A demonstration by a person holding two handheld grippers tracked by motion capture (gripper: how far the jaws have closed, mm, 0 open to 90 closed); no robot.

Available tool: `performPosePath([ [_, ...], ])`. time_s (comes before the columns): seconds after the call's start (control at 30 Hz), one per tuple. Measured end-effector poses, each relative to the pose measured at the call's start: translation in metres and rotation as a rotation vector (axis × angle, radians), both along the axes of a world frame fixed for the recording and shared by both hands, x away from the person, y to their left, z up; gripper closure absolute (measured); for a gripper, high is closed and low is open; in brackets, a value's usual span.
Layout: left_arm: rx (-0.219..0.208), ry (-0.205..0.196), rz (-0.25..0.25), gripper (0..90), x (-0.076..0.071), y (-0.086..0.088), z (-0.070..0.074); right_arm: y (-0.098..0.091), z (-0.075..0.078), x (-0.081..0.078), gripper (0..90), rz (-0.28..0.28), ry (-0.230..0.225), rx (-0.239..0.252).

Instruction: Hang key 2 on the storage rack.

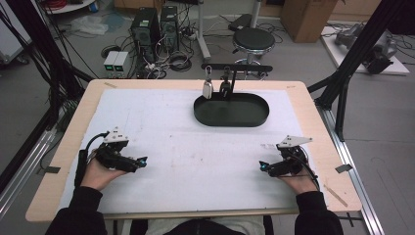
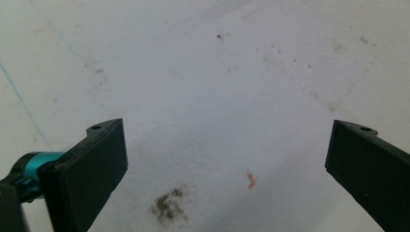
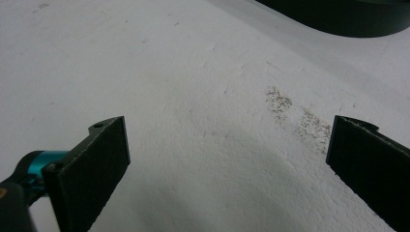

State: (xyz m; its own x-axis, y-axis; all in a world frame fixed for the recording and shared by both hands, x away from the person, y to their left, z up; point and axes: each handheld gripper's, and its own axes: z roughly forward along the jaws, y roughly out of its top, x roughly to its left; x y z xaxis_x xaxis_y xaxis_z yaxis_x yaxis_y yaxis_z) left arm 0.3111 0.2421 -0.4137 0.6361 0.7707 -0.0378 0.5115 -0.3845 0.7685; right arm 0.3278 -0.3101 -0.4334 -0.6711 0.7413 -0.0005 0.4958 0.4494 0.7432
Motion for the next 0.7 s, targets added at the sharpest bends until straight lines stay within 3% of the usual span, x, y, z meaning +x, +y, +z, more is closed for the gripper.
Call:
performPosePath([
  [0.23, -0.061, -0.049, 0.050, 1.8, -0.025, 0.026, -0.012, -0.001, 0.001, -0.002, 0.9, -0.003, -0.006, 0.006],
  [0.4, -0.009, -0.042, 0.044, 1.7, -0.032, 0.032, -0.011, -0.001, 0.002, -0.004, 0.9, -0.007, -0.007, 0.007],
  [0.7, -0.035, -0.065, 0.055, 1.7, -0.041, 0.035, -0.010, -0.004, 0.002, -0.006, 0.9, -0.005, -0.010, 0.012],
])
